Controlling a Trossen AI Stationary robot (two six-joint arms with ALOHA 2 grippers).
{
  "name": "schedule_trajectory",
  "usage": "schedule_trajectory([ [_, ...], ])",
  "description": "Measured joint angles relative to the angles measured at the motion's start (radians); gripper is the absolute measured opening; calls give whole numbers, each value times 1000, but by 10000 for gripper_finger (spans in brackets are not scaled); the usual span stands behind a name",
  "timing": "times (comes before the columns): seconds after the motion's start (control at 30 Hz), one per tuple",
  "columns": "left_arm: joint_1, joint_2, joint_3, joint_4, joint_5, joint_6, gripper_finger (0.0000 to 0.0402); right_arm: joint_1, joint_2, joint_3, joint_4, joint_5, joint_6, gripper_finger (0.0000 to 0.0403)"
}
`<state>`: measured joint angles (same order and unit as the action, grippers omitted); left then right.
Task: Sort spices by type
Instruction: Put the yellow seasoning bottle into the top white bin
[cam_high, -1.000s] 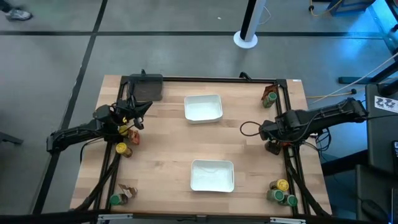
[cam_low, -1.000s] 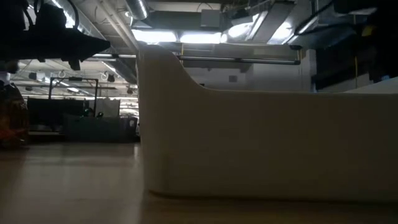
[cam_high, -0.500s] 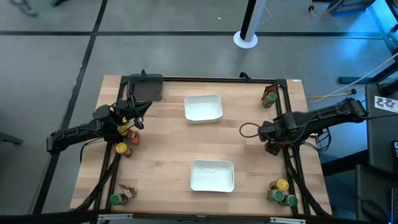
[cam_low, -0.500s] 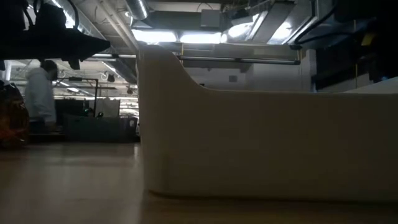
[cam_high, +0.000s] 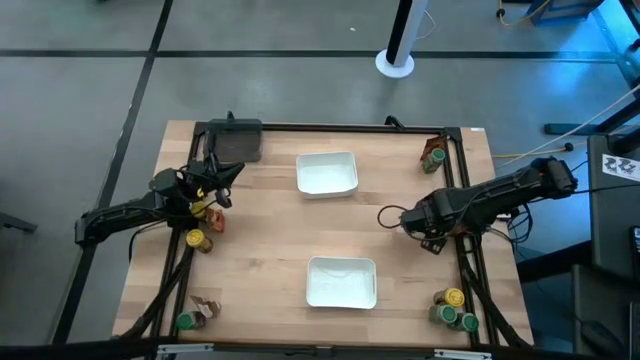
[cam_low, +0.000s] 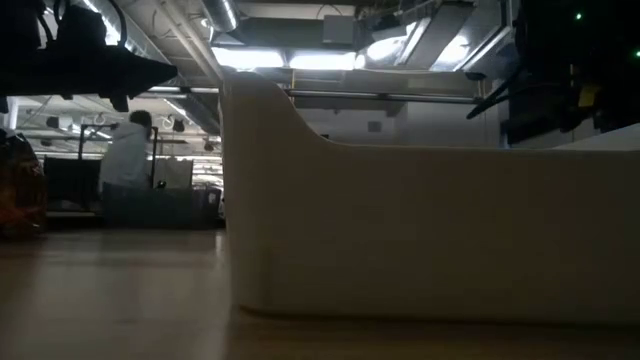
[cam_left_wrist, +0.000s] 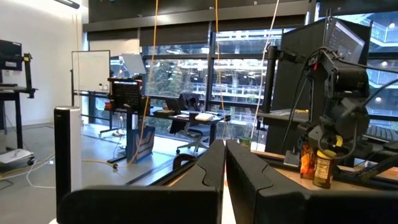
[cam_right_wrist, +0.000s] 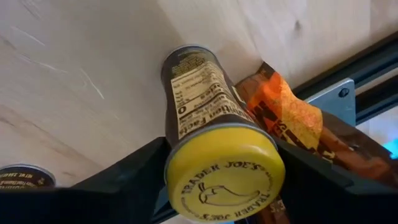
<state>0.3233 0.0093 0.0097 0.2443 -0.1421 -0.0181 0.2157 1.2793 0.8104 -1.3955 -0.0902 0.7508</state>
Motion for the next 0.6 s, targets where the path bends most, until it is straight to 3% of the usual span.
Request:
schedule_trajectory([
  [0.17, 0, 0, 0, 0, 0, 0, 5, 0, 5, 1, 11, -5, -24, 237],
  [0.37, 0, 0, 0, 0, 0, 0, 5, 0, 6, 8, 14, 6, -78, 241],
  [0.6, 0, 0, 0, -1, 0, 0, 5, -3, 6, 128, 14, 116, -161, 234],
])
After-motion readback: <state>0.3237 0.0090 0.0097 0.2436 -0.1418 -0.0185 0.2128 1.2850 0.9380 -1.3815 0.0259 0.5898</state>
